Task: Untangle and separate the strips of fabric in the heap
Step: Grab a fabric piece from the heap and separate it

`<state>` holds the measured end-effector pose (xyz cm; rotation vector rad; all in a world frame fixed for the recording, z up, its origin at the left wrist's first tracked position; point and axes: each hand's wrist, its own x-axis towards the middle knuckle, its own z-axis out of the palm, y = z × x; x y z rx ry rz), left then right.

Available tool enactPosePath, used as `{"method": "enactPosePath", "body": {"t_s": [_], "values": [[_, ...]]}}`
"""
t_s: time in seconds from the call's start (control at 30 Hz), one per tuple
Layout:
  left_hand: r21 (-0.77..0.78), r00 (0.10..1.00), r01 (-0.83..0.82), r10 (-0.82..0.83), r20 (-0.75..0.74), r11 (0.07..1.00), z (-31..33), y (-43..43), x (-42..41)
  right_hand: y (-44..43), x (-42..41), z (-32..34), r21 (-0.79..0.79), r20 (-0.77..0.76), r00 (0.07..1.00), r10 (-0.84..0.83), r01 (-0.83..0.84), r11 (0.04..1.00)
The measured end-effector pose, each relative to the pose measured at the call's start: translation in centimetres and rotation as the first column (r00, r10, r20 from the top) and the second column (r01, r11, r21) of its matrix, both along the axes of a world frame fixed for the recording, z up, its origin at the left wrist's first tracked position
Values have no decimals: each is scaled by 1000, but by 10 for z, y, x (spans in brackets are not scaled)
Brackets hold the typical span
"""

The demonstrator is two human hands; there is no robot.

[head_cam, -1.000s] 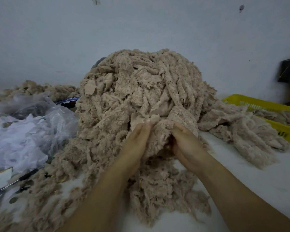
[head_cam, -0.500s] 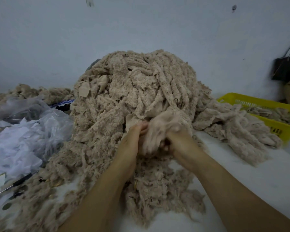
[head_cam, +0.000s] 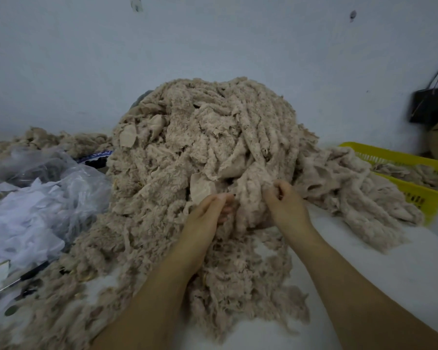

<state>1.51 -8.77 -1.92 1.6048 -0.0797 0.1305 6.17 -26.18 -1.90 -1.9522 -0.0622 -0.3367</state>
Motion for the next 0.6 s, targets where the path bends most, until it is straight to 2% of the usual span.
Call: {"method": "enactPosePath", "body": {"t_s": [0.07,0.1,0.17,0.23,0.3,0.37,0.47,0.6], "values": [[-125,998,26,-34,-61,992,3,1,1,15,-13,8,-131,166,973,157,-136,982],[-199,993,47,-68,-101,979,4,3,2,23,-20,11,-248,218,940,264,-208,946],[-339,975,81,-145,-166,937,8,9,5,39,-31,12,-494,227,859,459,-305,814],[-441,947,88,-213,-242,893,12,15,5,49,-37,8,-597,166,806,568,-376,708],[-487,928,48,-220,-302,872,11,18,6,52,-39,6,-577,157,792,590,-412,705],[-563,927,-13,-202,-317,827,10,18,9,49,-37,5,-497,148,814,562,-430,754],[-724,933,-28,-242,-266,689,14,15,11,44,-32,4,-428,86,857,508,-429,796],[-795,923,89,-349,-160,600,15,17,9,42,-33,6,-200,41,913,407,-392,898]]}}
